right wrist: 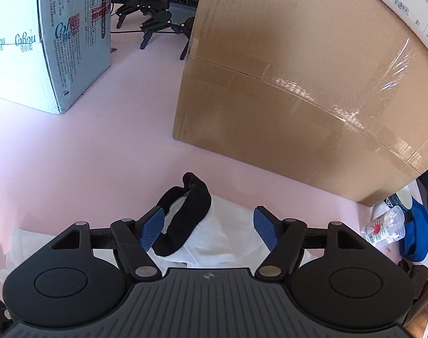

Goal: Fold clothes

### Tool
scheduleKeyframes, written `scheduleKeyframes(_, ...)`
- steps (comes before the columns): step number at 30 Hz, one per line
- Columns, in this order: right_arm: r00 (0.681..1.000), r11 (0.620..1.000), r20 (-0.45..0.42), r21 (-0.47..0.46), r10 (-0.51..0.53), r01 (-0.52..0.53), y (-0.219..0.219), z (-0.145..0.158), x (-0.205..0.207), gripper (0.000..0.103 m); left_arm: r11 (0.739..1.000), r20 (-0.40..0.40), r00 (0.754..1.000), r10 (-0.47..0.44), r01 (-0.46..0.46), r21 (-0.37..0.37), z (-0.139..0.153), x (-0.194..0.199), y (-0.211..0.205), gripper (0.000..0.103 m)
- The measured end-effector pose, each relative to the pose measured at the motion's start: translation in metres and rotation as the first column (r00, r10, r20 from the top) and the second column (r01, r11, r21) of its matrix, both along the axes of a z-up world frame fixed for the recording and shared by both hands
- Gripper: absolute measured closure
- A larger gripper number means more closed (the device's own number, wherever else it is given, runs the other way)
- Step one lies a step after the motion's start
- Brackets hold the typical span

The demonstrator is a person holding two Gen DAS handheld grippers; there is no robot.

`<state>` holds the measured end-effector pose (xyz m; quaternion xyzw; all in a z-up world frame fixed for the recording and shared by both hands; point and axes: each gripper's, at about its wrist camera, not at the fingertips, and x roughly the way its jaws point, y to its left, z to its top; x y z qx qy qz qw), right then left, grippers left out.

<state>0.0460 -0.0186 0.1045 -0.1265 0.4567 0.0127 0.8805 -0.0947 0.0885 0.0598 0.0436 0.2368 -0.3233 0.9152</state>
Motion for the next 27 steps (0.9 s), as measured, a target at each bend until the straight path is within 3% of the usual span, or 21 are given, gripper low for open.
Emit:
scheduleKeyframes(2,1.000,1.000,-0.017,0.013,0.007,-0.006,0.002,-0.007,0.003,0.038,1.000,-0.001,1.000,0.007,-0.007,-0.001,0.000,0.001,0.001,0.022)
scheduleKeyframes(7,1.000,1.000,-0.025,0.000,0.006,-0.006,0.001,-0.012,0.005,0.074,1.000,0.021,1.000,0.010,-0.010,0.004,0.004,-0.002,0.001,0.022)
scheduleKeyframes(12,0.999,0.999,-0.028,0.036,-0.026,0.027,-0.015,-0.010,0.004,0.091,1.000,0.019,1.000,0.010,-0.009,-0.004,0.003,-0.002,0.003,0.022)
scheduleKeyframes(19,0.997,0.992,0.045,0.112,-0.066,0.060,-0.044,0.005,-0.017,0.094,1.000,0.009,1.000,0.022,-0.022,-0.017,0.003,0.001,0.006,0.022)
scheduleKeyframes(27,0.982,0.960,0.150,0.269,-0.116,0.072,-0.095,0.022,-0.091,0.094,1.000,0.001,1.000,0.028,-0.028,-0.013,0.001,0.002,0.004,0.022)
